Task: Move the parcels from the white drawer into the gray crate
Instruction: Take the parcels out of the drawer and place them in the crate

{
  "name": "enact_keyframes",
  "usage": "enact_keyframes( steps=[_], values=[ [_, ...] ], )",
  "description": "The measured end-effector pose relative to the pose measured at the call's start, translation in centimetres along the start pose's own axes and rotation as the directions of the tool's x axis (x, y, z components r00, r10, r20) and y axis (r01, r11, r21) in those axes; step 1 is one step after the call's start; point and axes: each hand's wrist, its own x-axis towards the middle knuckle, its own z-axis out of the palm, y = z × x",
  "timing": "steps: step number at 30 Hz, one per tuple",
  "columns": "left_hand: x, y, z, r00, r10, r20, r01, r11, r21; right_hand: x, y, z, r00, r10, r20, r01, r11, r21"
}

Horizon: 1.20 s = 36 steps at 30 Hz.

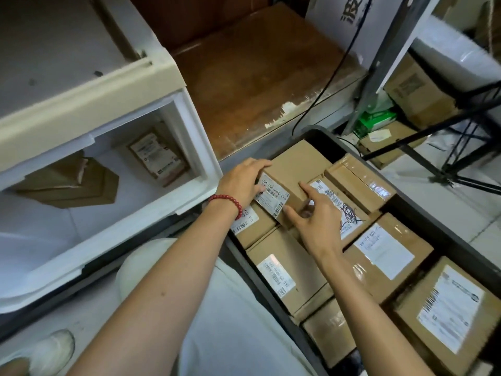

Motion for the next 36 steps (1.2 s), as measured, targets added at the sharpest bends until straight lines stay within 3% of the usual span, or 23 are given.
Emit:
enact_keyframes(
  steps=[6,13,20,24,30,36],
  values=[
    [0.4,-0.8,1.1,0.995,0.046,-0.088,-0.050,0.998,-0.040,-1.1,-0.6,1.8,0.996,-0.025,-0.082,0.020,0.998,-0.056],
    [0.9,-1.9,2.3,0.997,0.010,0.075,-0.021,0.990,0.136,-0.3,0.5,3.8,0.988,-0.116,-0.102,0.083,0.956,-0.280],
    [0.9,-1.0,1.9,0.994,0.107,0.004,-0.106,0.973,0.207,0.2,0.6,5.9,0.964,-0.120,-0.238,0.090,0.987,-0.134],
    [0.4,-0.8,1.9,0.989,0.150,-0.005,-0.142,0.946,0.293,-0.7,1.2,6.3,0.971,-0.148,-0.189,0.121,0.982,-0.145],
    [-0.1,-0.7,2.3,0.997,0.082,-0.008,-0.077,0.962,0.263,-1.7,2.5,5.0,0.961,-0.251,-0.119,0.162,0.854,-0.495],
    [-1.2,-0.9,2.7,0.991,-0.010,0.135,-0.042,0.925,0.378,-1.3,0.9,5.0,0.970,-0.225,-0.089,0.153,0.854,-0.497]
  ],
)
